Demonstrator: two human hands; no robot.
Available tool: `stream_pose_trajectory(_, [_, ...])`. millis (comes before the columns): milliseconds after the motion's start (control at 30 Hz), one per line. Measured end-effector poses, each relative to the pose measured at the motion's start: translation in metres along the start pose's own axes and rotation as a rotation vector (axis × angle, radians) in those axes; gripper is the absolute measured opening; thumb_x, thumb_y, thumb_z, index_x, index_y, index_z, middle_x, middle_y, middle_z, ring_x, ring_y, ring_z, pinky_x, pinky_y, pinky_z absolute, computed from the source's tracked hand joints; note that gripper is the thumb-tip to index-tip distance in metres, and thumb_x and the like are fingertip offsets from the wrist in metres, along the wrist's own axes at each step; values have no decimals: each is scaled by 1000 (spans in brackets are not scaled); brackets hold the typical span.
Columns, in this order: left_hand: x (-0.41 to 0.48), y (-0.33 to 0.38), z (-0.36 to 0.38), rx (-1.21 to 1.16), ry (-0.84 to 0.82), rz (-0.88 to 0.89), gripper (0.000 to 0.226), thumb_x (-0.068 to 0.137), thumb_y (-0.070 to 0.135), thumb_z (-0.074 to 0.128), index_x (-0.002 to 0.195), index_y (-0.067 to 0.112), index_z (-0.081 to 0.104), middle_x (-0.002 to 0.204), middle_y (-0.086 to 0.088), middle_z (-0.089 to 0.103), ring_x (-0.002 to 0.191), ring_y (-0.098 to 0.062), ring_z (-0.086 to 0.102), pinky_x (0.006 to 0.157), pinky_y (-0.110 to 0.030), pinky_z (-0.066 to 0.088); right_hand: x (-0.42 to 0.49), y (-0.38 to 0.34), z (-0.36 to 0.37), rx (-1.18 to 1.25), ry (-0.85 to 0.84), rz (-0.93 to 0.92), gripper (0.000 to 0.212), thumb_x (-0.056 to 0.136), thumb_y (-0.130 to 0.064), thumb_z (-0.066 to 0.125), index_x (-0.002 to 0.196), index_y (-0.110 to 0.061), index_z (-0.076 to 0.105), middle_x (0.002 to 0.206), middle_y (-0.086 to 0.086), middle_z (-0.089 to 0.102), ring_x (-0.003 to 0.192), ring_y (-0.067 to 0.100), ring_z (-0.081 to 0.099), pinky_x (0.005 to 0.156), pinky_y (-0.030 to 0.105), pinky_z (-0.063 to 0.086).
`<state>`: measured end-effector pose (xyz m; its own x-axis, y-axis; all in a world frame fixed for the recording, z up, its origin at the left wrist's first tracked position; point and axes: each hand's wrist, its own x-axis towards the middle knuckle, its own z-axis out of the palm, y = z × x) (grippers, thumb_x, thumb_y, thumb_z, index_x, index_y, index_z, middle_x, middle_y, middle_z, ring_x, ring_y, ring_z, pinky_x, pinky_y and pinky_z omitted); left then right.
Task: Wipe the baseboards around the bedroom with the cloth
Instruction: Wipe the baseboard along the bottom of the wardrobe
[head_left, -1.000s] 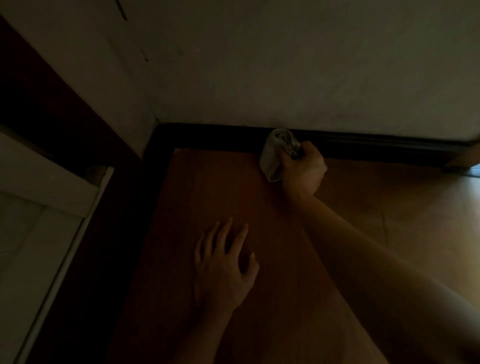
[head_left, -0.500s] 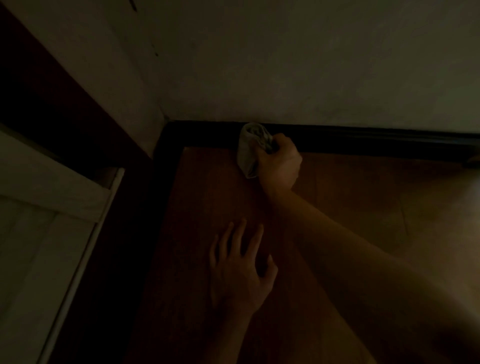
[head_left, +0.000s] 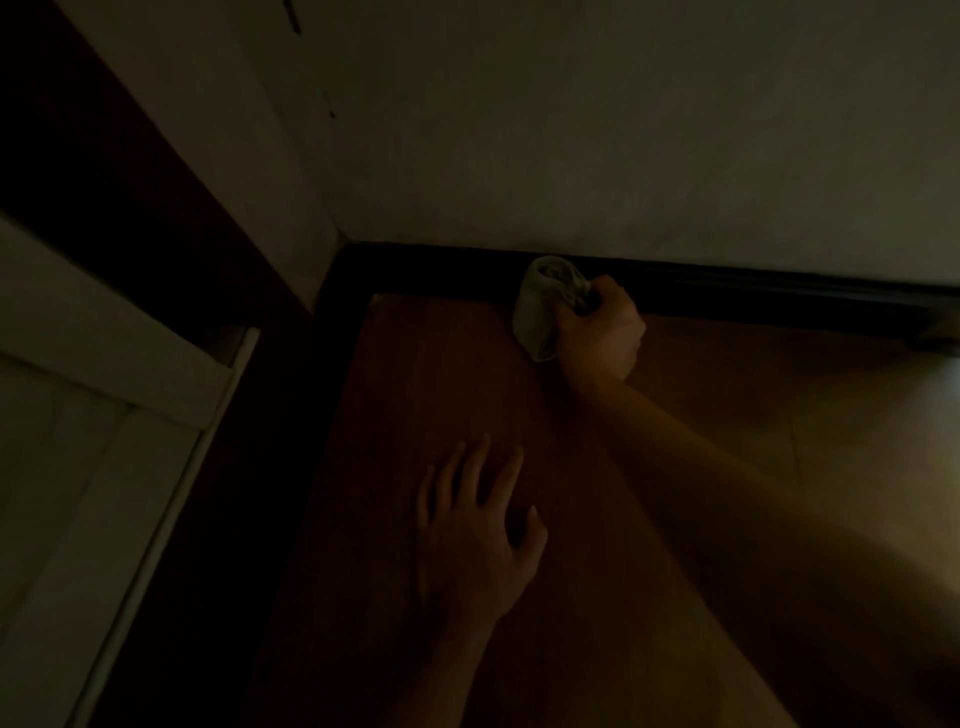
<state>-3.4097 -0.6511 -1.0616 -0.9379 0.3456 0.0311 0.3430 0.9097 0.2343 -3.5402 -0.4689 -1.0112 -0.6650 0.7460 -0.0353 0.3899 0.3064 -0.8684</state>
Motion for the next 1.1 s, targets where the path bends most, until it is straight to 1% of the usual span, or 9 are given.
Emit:
stream_pose_trajectory(100, [0,0,-1,-1,10,3,61,87,59,44,144,38,50,153,0,47,142,-26,37,113,-56,35,14,20,-42,-21,83,66,24,86,-32,73,80,-17,57,83,0,62,83,22,64,66,30,47])
stream_pose_trajectory(267, [3,16,-1,-51,-29,28,63,89,58,42,148,37,45,158,0,39,147,-24,34,119,-57,28,25,36,-82,-74,103,33,24,86,-35,72,79,-18,56,84,1,64,86,24,64,67,30,44])
stream_pose_trajectory(333, [4,32,3,-73,-55,73,63,89,58,42,150,39,42,160,2,36,149,-22,31,122,-52,22,24,37,-80,-81,95,20,27,87,-38,72,79,-18,55,85,2,64,86,25,64,67,31,45])
stream_pose_trajectory(533, [5,60,12,-50,-55,38,61,90,60,44,148,43,43,160,6,36,149,-21,30,121,-51,24,18,23,-50,-64,37,-32,27,86,-40,72,84,-17,57,97,6,67,91,26,64,71,39,53])
stream_pose_trajectory(700, [6,59,11,-24,-84,35,62,91,60,42,150,43,40,161,5,36,150,-23,31,121,-52,23,31,36,-84,-127,70,-2,32,87,-43,71,87,-14,58,100,9,66,95,31,63,74,43,53])
stream_pose_trajectory(800, [5,63,9,-5,-101,27,61,93,61,39,152,44,37,162,4,34,150,-23,29,121,-51,19,39,47,-109,-174,85,18,34,88,-44,70,84,-14,55,102,11,65,97,34,61,72,38,46])
stream_pose_trajectory(867, [6,64,10,5,-87,20,61,93,60,39,152,44,36,162,4,35,149,-23,29,121,-52,23,41,45,-109,-164,65,9,31,88,-42,70,81,-18,52,101,11,65,96,33,61,71,35,42])
stream_pose_trajectory(1000, [4,61,12,21,-74,28,60,93,59,38,151,43,39,160,3,37,148,-23,32,119,-53,27,31,33,-84,-117,0,-32,26,89,-39,71,83,-19,55,99,9,66,93,29,63,68,34,43])
stream_pose_trajectory(1100, [5,63,14,52,-58,22,60,92,61,37,150,44,38,159,3,39,146,-24,36,118,-52,28,25,27,-73,-43,-17,-2,26,90,-39,69,82,-20,53,97,6,66,91,26,62,69,35,47])
